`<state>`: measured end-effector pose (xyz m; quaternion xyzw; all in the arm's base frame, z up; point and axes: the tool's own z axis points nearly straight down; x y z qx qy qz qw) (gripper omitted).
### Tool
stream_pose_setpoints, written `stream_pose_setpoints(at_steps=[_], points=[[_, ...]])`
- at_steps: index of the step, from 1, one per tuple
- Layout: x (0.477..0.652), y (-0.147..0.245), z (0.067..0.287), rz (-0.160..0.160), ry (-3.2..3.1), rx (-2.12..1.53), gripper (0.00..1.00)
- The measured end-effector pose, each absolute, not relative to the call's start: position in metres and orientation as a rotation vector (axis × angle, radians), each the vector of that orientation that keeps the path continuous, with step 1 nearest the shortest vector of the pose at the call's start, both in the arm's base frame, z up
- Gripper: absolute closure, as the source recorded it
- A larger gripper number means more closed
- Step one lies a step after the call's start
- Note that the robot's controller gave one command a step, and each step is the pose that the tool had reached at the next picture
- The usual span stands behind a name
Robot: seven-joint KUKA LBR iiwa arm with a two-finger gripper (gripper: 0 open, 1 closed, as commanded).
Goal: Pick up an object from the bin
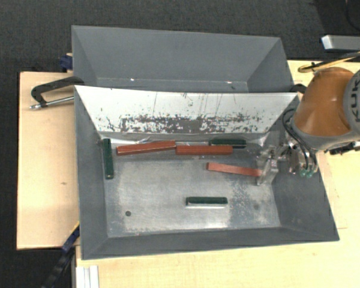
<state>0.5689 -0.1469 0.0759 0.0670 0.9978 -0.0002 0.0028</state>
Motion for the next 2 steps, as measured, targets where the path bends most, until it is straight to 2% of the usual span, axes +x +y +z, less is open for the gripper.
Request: stream_pose_setpoints(at_steps=[1,2], points=[[0.567,-0.148,0.127,0.002,3.132,0.254,1.0],[0.556,-0.118,0.234,0.0,3.126,0.261,1.0]])
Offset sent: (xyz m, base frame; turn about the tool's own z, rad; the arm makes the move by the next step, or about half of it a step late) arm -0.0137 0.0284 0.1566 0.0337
